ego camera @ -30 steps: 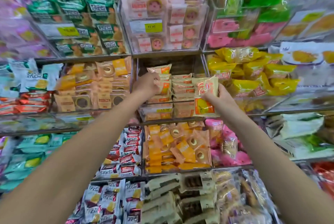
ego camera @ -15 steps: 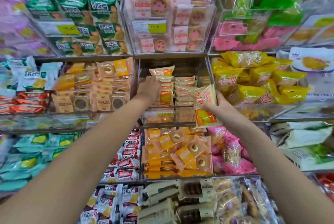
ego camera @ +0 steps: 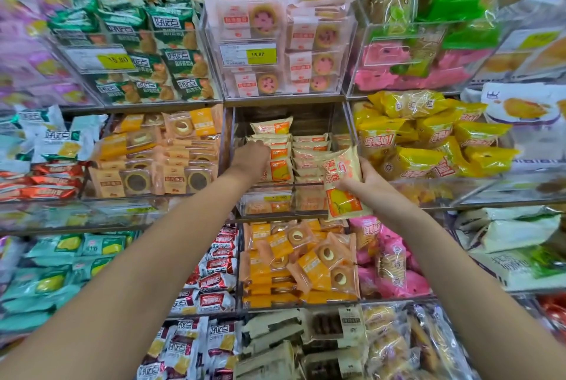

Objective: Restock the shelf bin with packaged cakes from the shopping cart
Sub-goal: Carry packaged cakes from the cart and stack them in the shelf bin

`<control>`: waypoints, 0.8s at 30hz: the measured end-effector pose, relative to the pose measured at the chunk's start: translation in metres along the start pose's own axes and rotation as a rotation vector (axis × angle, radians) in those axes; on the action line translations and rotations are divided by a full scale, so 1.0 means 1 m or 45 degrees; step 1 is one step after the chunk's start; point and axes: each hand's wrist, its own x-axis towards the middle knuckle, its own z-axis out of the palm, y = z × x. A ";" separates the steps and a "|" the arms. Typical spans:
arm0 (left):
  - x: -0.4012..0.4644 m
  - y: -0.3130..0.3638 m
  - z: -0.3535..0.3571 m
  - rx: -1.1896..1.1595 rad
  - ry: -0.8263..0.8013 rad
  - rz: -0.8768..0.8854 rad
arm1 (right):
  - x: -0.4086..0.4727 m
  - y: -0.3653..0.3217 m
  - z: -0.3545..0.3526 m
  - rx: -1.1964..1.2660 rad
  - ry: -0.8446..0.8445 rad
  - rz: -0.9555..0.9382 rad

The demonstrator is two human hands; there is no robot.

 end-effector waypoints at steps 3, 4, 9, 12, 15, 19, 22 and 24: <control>0.000 -0.001 -0.001 -0.140 -0.069 -0.037 | -0.001 0.000 0.000 0.011 -0.014 -0.001; 0.000 -0.001 -0.004 -0.219 -0.086 -0.061 | -0.002 -0.001 -0.001 0.014 -0.024 -0.003; -0.011 0.015 -0.045 -1.026 0.069 -0.102 | -0.011 -0.008 -0.007 0.130 -0.110 -0.010; -0.039 0.038 -0.066 -1.492 -0.196 0.172 | -0.019 -0.018 -0.011 0.191 -0.251 -0.080; -0.057 0.048 -0.072 -1.675 -0.415 0.315 | -0.027 -0.029 -0.007 0.005 -0.314 -0.110; -0.059 0.045 -0.078 -1.643 -0.376 0.287 | -0.031 -0.036 -0.004 -0.075 -0.306 -0.106; -0.060 0.049 -0.070 -1.690 -0.193 0.200 | -0.034 -0.036 -0.005 0.081 -0.348 -0.074; -0.061 0.051 -0.064 -1.814 -0.051 0.081 | -0.035 -0.035 -0.004 0.326 -0.316 -0.074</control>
